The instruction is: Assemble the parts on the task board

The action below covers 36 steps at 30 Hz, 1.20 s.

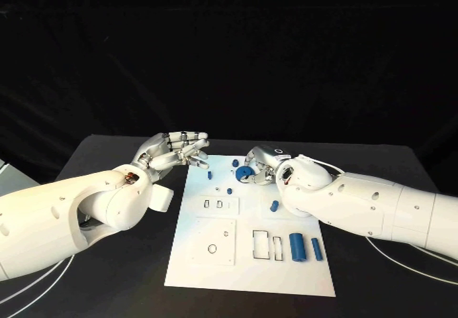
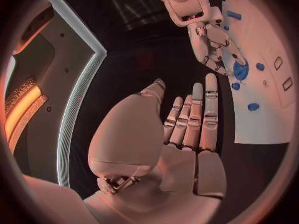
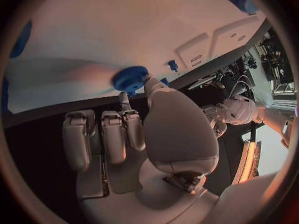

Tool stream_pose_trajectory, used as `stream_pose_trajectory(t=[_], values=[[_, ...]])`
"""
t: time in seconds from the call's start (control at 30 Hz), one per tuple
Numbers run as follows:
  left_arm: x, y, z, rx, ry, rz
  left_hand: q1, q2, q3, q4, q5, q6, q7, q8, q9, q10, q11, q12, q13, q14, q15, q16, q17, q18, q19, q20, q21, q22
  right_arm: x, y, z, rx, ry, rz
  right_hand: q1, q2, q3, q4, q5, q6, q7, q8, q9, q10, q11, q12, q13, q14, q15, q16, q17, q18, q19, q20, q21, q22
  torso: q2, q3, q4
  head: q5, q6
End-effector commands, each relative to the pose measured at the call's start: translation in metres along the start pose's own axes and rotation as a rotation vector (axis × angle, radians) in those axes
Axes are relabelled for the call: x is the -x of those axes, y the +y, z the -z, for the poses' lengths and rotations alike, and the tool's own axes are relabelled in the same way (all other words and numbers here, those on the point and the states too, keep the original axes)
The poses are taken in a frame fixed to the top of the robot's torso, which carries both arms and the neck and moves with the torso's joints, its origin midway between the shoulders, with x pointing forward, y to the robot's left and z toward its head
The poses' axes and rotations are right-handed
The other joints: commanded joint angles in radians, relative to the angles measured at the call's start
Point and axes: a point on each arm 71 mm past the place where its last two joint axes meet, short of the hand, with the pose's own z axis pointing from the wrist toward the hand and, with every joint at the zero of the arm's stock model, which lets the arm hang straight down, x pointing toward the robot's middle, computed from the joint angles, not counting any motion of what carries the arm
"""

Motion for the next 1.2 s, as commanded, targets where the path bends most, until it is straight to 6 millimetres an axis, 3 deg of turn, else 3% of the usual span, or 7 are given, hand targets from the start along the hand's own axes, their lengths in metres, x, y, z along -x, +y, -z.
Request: stream_pose_trajectory(t=[0.03, 0.6, 1.2], values=[[-0.001, -0.001, -0.001, -0.011, 0.015, 0.005, 0.002, -0.001, 0.005, 0.001, 0.0, -0.001, 0.045, 0.0, 0.0, -0.002, 0.0, 0.001, 0.0, -0.005, 0.0, 0.004, 0.001, 0.01, -0.007, 0.003, 0.005, 0.001, -0.002, -0.001, 0.0, 0.004, 0.015, -0.017, 0.009, 0.006, 0.009, -0.005, 0.003, 0.011, -0.003, 0.002, 0.002, 0.03, 0.004, 0.0, 0.187, 0.088, 0.006, 0.005, 0.194, -0.02, 0.088, 0.008, 0.004, 0.228, -0.001, -0.0004, -0.0003, -0.001, -0.001], [-0.001, -0.001, -0.001, -0.01, 0.015, 0.005, 0.002, -0.001, 0.005, 0.001, 0.0, -0.001, 0.045, 0.0, 0.0, -0.002, 0.0, 0.001, 0.0, -0.005, 0.0, 0.004, 0.001, 0.01, -0.007, 0.003, 0.005, 0.001, -0.004, -0.001, 0.0, 0.017, 0.047, -0.018, 0.02, 0.055, 0.058, -0.019, 0.003, 0.063, -0.017, 0.024, 0.01, 0.038, -0.008, 0.007, 0.194, 0.087, -0.01, 0.004, 0.193, -0.019, 0.088, -0.004, 0.003, 0.227, -0.001, -0.0007, 0.0001, -0.001, -0.005], [0.0, -0.001, -0.001, -0.008, 0.017, 0.006, -0.001, -0.001, 0.007, 0.002, 0.0, -0.003, 0.045, 0.0, -0.001, -0.003, 0.0, 0.001, 0.0, -0.006, 0.0, 0.005, 0.002, 0.01, -0.008, 0.003, 0.006, 0.002, 0.008, 0.014, 0.011, 0.078, -0.095, 0.045, 0.03, 0.042, 0.082, -0.046, 0.002, 0.088, -0.028, 0.034, 0.013, 0.046, -0.017, 0.014, 0.202, 0.088, -0.022, 0.004, 0.194, -0.02, 0.089, -0.015, 0.006, 0.231, -0.003, -0.0009, 0.0008, 0.002, -0.003]])
